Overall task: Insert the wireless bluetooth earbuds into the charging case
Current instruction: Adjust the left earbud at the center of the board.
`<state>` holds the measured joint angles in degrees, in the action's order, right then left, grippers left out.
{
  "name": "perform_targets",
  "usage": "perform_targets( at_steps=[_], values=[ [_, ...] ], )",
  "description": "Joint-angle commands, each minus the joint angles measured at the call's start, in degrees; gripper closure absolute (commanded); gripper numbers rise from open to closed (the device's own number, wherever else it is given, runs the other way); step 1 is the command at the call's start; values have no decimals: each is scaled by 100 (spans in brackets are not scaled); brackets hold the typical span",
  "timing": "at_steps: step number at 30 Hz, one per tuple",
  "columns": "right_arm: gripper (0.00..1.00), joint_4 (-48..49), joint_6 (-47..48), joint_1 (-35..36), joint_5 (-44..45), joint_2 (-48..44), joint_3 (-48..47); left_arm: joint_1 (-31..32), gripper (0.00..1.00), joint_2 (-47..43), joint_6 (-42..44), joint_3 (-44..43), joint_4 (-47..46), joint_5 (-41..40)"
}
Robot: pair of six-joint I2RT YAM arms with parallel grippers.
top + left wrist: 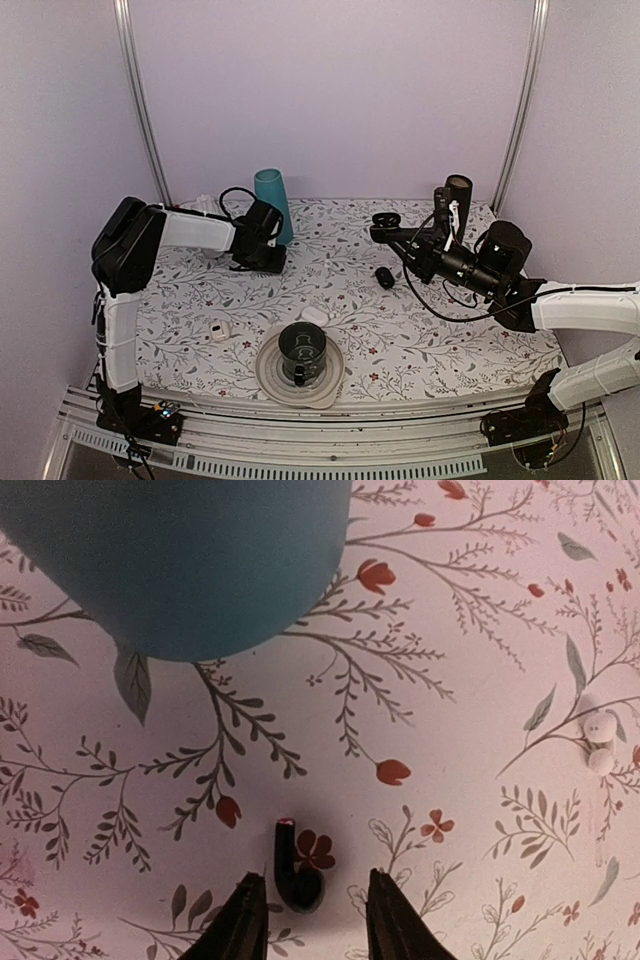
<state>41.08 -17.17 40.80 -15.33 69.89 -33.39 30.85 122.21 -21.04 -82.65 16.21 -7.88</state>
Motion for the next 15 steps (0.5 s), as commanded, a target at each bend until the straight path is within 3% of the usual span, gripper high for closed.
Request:
perform_targets(
  at_steps=[1,15],
  values=[
    [97,52,-17,-28,-16,-54,-125,-62,64,201,-2,-230,25,110],
    [97,58,-23,-28,-8,-46,-96,281,65,393,-357,-743,138,565]
  ],
)
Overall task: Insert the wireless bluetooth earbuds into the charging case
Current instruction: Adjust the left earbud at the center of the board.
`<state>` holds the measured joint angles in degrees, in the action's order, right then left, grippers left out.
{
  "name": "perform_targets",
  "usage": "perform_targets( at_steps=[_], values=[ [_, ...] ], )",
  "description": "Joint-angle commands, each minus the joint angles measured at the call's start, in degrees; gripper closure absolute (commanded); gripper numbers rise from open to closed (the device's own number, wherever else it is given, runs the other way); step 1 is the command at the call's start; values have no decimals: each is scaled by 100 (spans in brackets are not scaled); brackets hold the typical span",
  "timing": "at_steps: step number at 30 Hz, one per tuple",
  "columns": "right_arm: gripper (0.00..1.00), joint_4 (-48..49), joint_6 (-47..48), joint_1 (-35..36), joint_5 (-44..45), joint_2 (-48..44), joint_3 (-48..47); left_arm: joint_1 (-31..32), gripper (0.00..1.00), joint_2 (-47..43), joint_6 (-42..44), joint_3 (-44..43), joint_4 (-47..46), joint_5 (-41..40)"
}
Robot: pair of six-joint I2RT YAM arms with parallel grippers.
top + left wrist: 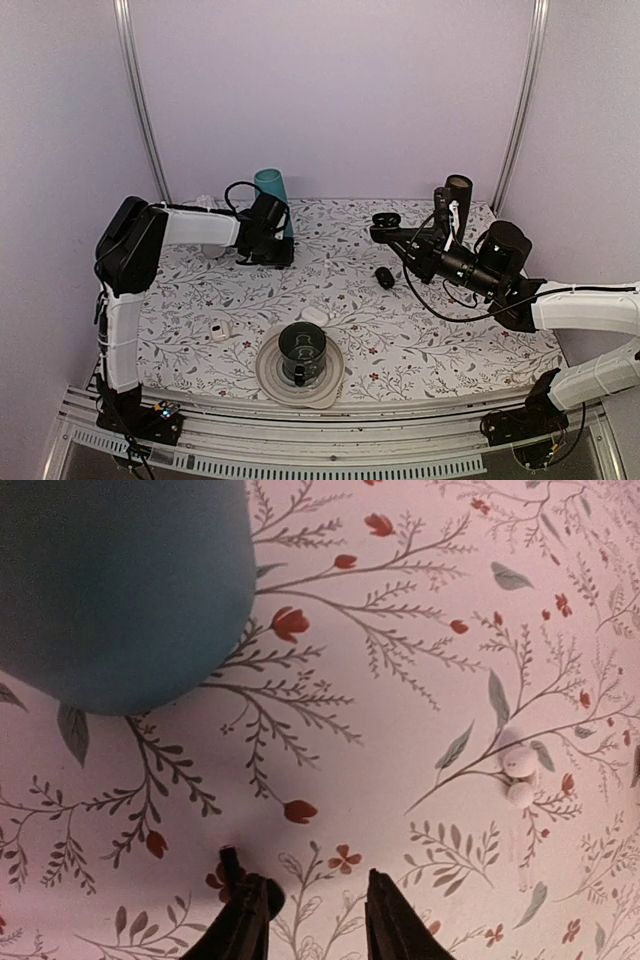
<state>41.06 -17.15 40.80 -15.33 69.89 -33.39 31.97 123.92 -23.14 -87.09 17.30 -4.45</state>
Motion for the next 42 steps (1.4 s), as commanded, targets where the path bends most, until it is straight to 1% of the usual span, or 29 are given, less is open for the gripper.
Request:
perform_targets(
  at_steps=[1,6,11,13,14,16,19,22,24,27,33,42],
  values=[
    [97,58,-30,-27,-13,-47,-95,188,65,285,-147,-379,41,261],
    [97,43,-26,-28,-1,-92,-68,222,66,437,-81,-678,105,261],
    [97,34,-10,-28,21,-133,-31,148,65,273,61,-631,187,-145],
    [97,34,-23,-28,8,-133,-27,62,64,271,153,-606,223,-179],
    [97,38,-25,-27,5,-128,-27,3,63,296,211,-626,250,-128],
    [97,38,-38,-26,-4,-117,-34,-103,61,418,381,-714,286,260],
    [97,42,-43,-24,-21,-97,-57,-164,61,737,679,-1108,535,819],
    [97,38,-43,-27,-35,-96,-70,-177,60,1048,775,-1511,922,910],
    [97,34,-43,-27,-31,-121,-59,-202,59,1144,743,-1601,1075,906],
    [97,25,-36,-34,-7,-157,-18,-251,59,1178,700,-1573,1111,987],
    [97,3,-26,-25,-15,-177,-12,-294,58,1084,662,-1345,1118,899],
    [97,7,-47,-23,-62,-121,-41,-314,57,586,714,-608,969,503]
  ],
)
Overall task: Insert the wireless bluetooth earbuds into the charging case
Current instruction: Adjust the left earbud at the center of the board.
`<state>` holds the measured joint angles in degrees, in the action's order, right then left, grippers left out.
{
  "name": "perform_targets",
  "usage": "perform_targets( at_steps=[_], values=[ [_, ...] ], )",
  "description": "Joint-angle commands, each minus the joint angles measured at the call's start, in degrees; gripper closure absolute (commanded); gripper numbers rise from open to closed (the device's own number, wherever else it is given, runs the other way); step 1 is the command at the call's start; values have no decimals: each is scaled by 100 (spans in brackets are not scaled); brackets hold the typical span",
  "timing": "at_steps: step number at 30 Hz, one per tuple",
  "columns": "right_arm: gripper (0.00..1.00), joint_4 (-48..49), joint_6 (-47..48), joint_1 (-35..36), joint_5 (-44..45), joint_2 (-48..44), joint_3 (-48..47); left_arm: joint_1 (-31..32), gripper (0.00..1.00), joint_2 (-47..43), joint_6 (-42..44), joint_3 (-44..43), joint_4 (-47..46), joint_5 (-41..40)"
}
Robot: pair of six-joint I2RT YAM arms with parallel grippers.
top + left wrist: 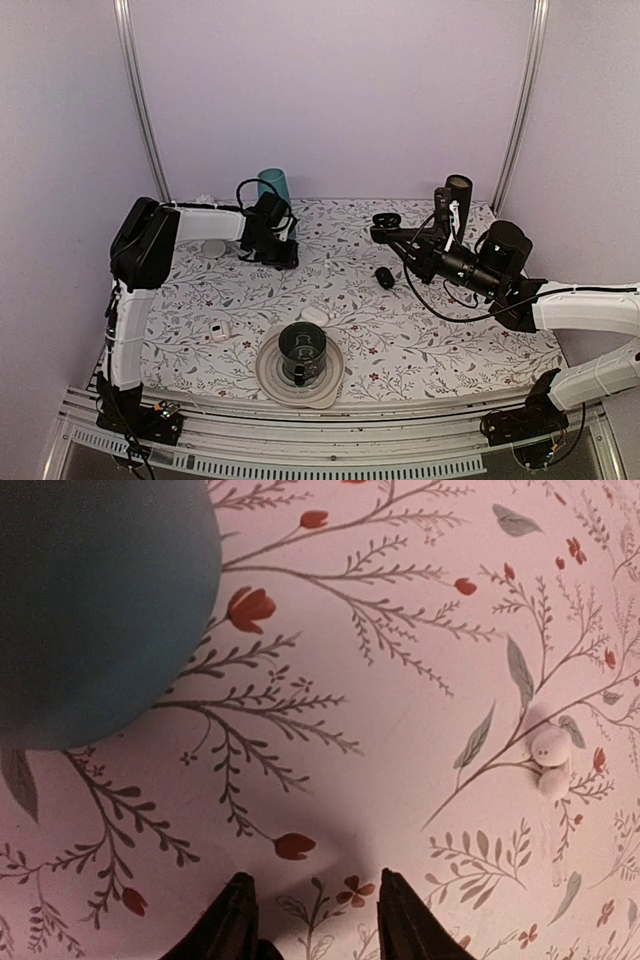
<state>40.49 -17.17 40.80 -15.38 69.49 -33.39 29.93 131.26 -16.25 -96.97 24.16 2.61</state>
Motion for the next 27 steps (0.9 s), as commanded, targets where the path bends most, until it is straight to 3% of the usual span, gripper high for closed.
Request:
perform_targets(
  at_steps=[1,27],
  values=[
    [97,64,-49,-27,-66,-78,-42,-110,57,-187,21,447,252,-209],
    [97,88,-122,-28,-178,-12,-58,-13,57,-1242,-505,2070,-423,-268]
  ],
)
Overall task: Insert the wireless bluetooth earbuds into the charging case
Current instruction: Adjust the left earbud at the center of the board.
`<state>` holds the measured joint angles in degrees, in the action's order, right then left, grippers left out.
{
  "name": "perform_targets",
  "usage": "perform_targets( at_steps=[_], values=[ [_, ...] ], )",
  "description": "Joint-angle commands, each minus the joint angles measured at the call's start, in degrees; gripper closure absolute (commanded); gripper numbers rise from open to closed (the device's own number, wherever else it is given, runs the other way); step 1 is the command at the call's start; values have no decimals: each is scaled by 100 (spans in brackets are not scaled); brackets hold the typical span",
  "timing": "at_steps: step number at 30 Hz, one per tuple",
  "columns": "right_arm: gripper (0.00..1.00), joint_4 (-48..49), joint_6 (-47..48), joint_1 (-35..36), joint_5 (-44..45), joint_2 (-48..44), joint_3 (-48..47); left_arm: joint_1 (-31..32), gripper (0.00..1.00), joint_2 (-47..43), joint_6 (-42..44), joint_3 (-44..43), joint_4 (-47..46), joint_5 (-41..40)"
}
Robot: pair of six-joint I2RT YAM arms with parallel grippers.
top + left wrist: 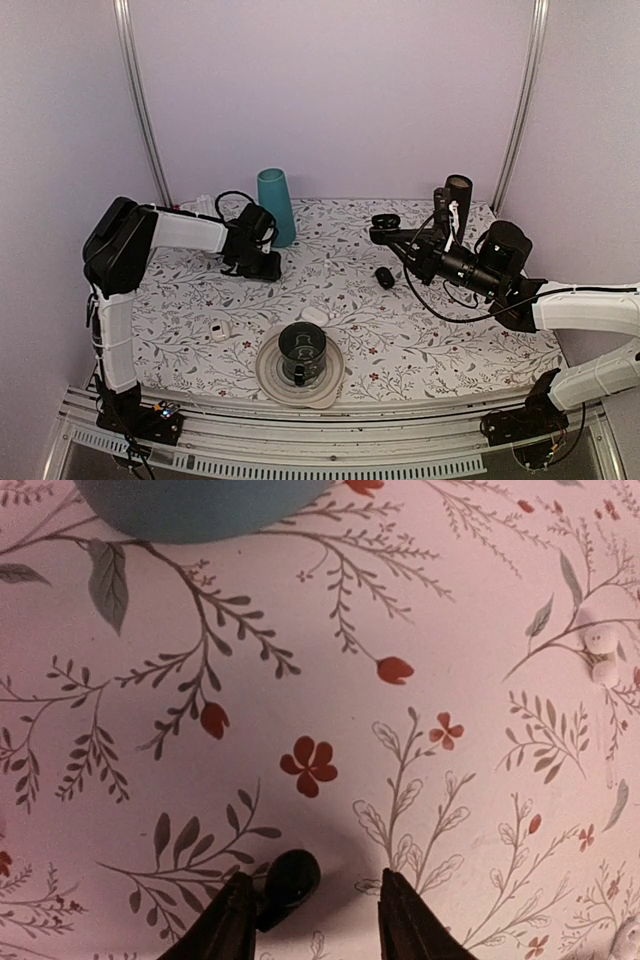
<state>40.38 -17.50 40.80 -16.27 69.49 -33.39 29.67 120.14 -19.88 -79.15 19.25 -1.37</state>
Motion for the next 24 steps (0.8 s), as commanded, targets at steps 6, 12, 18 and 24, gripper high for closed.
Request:
perform_targets(
  at_steps=[6,12,18,24],
  values=[
    [97,102,-114,-23,-153,46,-110,74,57,-58,-132,189,40,-28],
    [97,71,-101,-28,-110,-43,-72,86,58,96,4,-68,204,-424],
    [97,58,-101,-28,-78,-84,-9,239,61,71,315,-177,249,-745],
    [97,55,-131,-28,-70,-77,6,509,61,-72,608,-189,319,-1182]
  ],
)
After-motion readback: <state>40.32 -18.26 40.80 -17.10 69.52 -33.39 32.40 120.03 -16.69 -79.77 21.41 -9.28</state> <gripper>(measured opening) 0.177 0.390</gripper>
